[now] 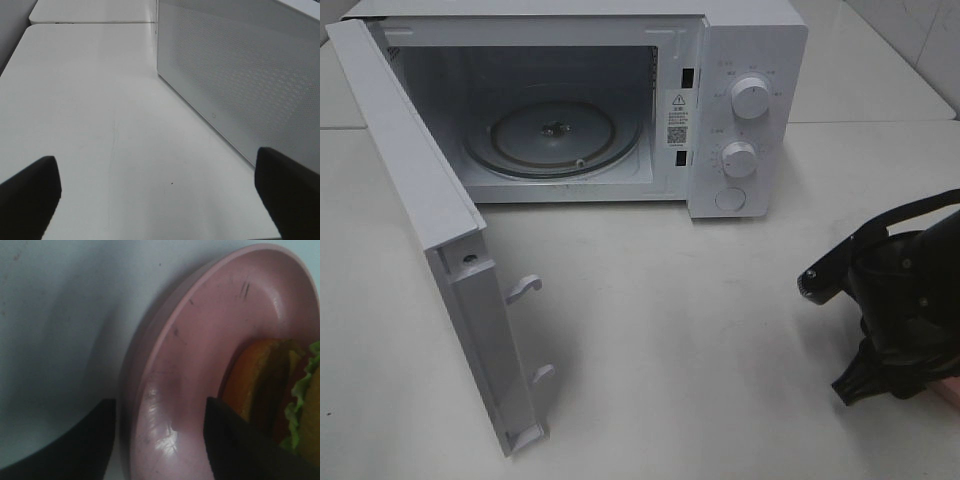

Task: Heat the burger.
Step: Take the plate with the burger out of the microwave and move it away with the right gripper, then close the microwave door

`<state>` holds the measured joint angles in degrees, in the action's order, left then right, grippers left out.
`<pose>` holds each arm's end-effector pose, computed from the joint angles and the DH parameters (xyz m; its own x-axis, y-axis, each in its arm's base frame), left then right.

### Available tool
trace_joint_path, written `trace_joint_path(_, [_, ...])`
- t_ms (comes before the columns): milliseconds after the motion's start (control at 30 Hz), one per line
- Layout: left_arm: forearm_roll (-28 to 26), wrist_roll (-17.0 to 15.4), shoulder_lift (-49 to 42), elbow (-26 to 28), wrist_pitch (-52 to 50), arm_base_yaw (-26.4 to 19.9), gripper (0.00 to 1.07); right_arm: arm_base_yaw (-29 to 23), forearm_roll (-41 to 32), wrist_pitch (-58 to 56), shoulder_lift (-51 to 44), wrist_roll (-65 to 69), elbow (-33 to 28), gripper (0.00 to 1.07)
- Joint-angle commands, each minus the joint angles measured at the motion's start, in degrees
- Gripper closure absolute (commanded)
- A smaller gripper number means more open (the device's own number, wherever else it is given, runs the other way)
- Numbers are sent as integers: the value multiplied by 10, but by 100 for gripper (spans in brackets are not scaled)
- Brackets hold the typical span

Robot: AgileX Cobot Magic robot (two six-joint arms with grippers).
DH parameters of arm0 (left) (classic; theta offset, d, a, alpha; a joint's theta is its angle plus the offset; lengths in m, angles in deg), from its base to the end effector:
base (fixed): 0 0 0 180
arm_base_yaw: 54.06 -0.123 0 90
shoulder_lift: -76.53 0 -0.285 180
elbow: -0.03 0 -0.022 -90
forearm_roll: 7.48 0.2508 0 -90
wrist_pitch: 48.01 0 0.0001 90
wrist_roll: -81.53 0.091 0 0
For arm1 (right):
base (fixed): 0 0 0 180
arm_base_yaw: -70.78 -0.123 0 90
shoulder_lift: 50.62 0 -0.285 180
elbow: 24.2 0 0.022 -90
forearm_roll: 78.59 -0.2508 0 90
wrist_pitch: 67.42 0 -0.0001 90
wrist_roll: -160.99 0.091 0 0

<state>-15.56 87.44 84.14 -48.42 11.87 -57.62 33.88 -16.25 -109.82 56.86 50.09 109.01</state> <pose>-0.0047 -0.0114 0.2798 -0.4309 0.0050 -0.9024 0.0615 0.9978 -0.0238 0.2068 0.0872 0.1056 -0.8880 -0.4162 -0.1956 -0.2445 0.7876 -0.5656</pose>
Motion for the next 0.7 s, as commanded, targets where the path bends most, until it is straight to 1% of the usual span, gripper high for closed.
trace_joint_path(33, [-5, -5, -13, -3, -5, -1, 9, 0, -1, -11, -35, 5, -2, 52])
trace_joint_path(67, [-5, -5, -13, -3, -5, -1, 9, 0, -6, -10, -51, 2, -2, 52])
trace_joint_path(100, [-5, -5, -13, -3, -5, -1, 9, 0, -29, -6, -81, -11, 3, 52])
trace_joint_path(133, [-5, -5, -13, -3, -5, -1, 9, 0, -29, -6, -81, -11, 3, 52])
trace_joint_path(167, [-5, -5, -13, -3, -5, -1, 9, 0, -56, 1, -110, -44, 10, 52])
trace_joint_path(233, [-5, -5, -13, -3, -5, -1, 9, 0, -70, 3, -125, -62, 14, 52])
trace_joint_path(267, [-5, -5, -13, -3, -5, -1, 9, 0, -106, 9, -154, -116, 25, 52])
trace_joint_path(300, [-5, -5, -13, -3, -5, -1, 9, 0, -106, 9, -154, -116, 25, 52])
trace_joint_path(333, [-5, -5, -13, -3, -5, -1, 9, 0, -121, 12, -166, -146, 30, 52])
trace_joint_path(367, [-5, -5, -13, -3, -5, -1, 9, 0, -162, 17, -191, -202, 40, 51])
trace_joint_path(400, [-5, -5, -13, -3, -5, -1, 9, 0, -162, 17, -191, -202, 40, 51])
trace_joint_path(433, [-5, -5, -13, -3, -5, -1, 9, 0, -207, 18, -219, -264, 52, 50])
trace_joint_path(467, [-5, -5, -13, -3, -5, -1, 9, 0, -226, 18, -232, -290, 57, 50])
trace_joint_path(500, [-5, -5, -13, -3, -5, -1, 9, 0, -226, 18, -232, -290, 57, 50])
trace_joint_path(533, [-5, -5, -13, -3, -5, -1, 9, 0, -271, 17, -257, -361, 67, 47])
trace_joint_path(567, [-5, -5, -13, -3, -5, -1, 9, 0, -271, 17, -257, -361, 67, 47])
trace_joint_path(600, [-5, -5, -13, -3, -5, -1, 9, 0, -289, 15, -268, -395, 71, 45])
trace_joint_path(633, [-5, -5, -13, -3, -5, -1, 9, 0, -334, 14, -293, -446, 78, 40])
trace_joint_path(667, [-5, -5, -13, -3, -5, -1, 9, 0, -334, 14, -293, -446, 78, 40])
trace_joint_path(700, [-5, -5, -13, -3, -5, -1, 9, 0, -371, 9, -317, -488, 84, 34])
